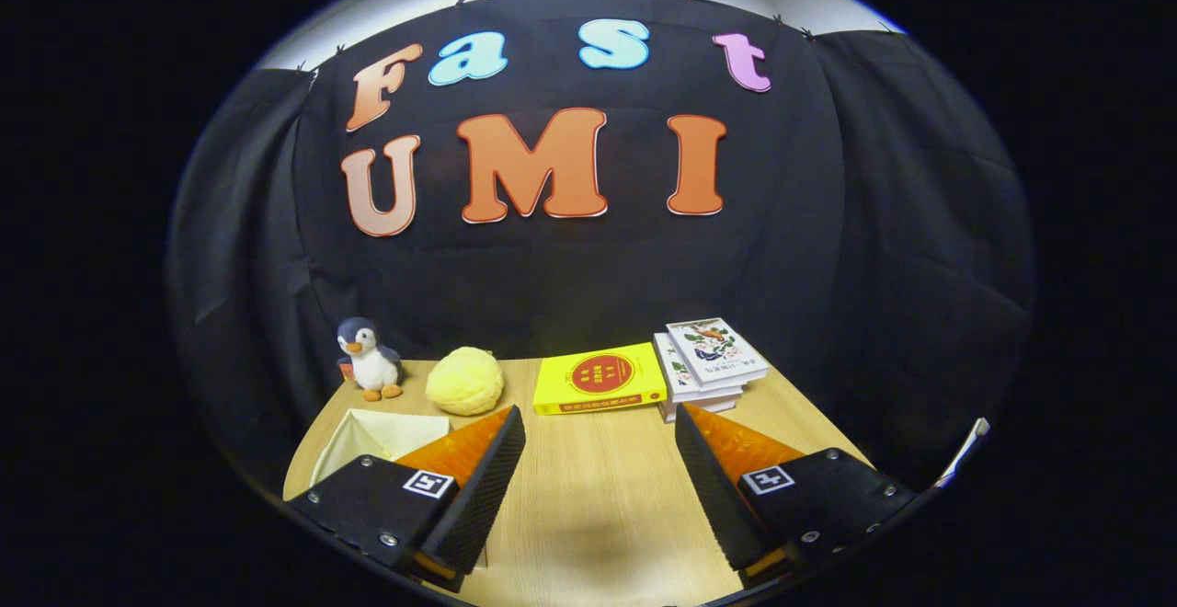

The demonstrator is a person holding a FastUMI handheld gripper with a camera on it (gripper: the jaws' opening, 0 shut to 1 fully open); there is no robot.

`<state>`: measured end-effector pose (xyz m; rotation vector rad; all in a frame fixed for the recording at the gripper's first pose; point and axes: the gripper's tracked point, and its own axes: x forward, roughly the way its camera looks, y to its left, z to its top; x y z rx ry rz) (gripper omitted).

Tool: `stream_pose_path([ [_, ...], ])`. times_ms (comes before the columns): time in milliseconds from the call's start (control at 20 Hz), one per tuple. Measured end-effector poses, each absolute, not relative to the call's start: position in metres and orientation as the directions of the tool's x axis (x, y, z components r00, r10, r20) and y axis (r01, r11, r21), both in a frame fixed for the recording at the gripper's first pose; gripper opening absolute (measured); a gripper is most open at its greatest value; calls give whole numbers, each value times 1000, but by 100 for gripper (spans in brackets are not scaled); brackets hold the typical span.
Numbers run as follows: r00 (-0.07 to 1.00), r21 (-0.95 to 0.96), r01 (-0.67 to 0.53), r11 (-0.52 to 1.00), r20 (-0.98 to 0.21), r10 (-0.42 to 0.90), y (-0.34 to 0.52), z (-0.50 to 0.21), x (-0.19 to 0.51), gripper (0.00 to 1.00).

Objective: Open the storage box then place both shoes into the box .Put the left shoe in first, then the right shoe, with the right side of both shoes facing outward in a uniform manner.

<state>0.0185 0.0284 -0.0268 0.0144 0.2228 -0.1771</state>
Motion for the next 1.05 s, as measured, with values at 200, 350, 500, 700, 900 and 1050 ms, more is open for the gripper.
stream_pose_path([
  [200, 968, -5, 187, 982, -171, -185, -25, -11, 16, 98],
  [350, 971, 8, 187, 982, -156, -183, -58, -6, 14, 98],
  [500, 971, 15, 182, 983, -159, -178, -88, -7, 16, 98],
  [700, 975, 11, 174, 985, -141, -171, -117, -5, 17, 98],
  [900, 981, 34, 160, 986, -113, -156, -131, -4, 18, 98],
  [1050, 981, 60, 167, 984, -108, -160, -138, -8, 19, 98],
])
